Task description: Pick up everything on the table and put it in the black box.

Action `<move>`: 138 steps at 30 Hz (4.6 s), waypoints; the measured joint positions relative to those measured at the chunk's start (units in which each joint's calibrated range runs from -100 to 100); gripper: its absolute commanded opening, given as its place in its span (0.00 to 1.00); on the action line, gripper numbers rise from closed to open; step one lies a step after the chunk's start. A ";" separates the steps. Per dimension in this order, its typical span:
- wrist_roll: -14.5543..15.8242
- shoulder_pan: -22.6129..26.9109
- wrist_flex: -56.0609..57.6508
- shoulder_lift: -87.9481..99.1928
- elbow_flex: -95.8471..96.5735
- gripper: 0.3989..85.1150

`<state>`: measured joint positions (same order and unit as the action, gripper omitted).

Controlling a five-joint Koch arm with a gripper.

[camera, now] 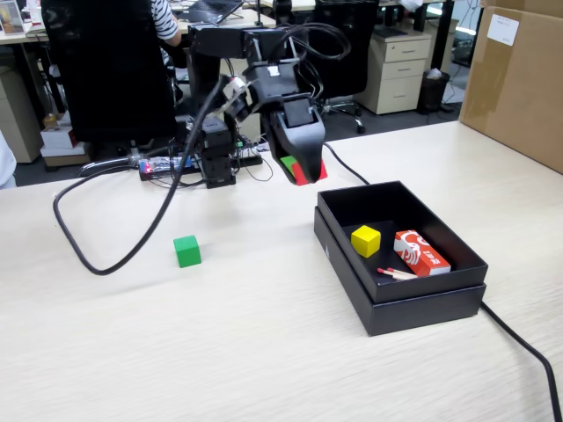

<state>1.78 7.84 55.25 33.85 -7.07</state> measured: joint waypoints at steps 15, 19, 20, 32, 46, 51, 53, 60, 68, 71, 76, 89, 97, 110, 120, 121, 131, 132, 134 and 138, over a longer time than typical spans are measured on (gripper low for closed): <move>3.03 7.86 0.46 -36.76 -18.44 0.18; 3.27 8.01 0.93 -37.54 -18.44 0.43; 3.27 8.01 2.01 -37.93 -18.44 0.47; 3.27 6.59 3.33 -29.77 -17.98 0.53; 2.15 -1.12 3.56 8.54 -2.28 0.56; -0.68 -5.52 3.64 18.77 11.59 0.57; -1.90 -7.23 3.56 21.36 16.61 0.57; -6.64 -13.28 3.56 24.72 28.57 0.57; -10.21 -17.97 3.56 19.42 30.40 0.57; -11.04 -19.34 3.56 14.63 30.31 0.56; -11.77 -20.95 3.48 5.95 27.75 0.56; -11.82 -21.20 2.79 -9.32 20.90 0.56; -11.82 -21.20 2.56 -16.70 16.89 0.55; -11.82 -21.15 2.48 -23.56 15.88 0.32; -12.89 -21.05 2.40 -24.98 13.33 0.07; -12.94 -21.00 2.40 -24.72 13.33 0.07; -10.31 -11.97 2.56 0.91 13.42 0.08; -10.31 -11.87 2.56 0.91 13.42 0.08; -8.60 -8.30 2.63 2.98 10.50 0.08; -5.32 -1.56 2.63 4.14 1.19 0.08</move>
<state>-3.54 6.28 57.88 37.99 -5.89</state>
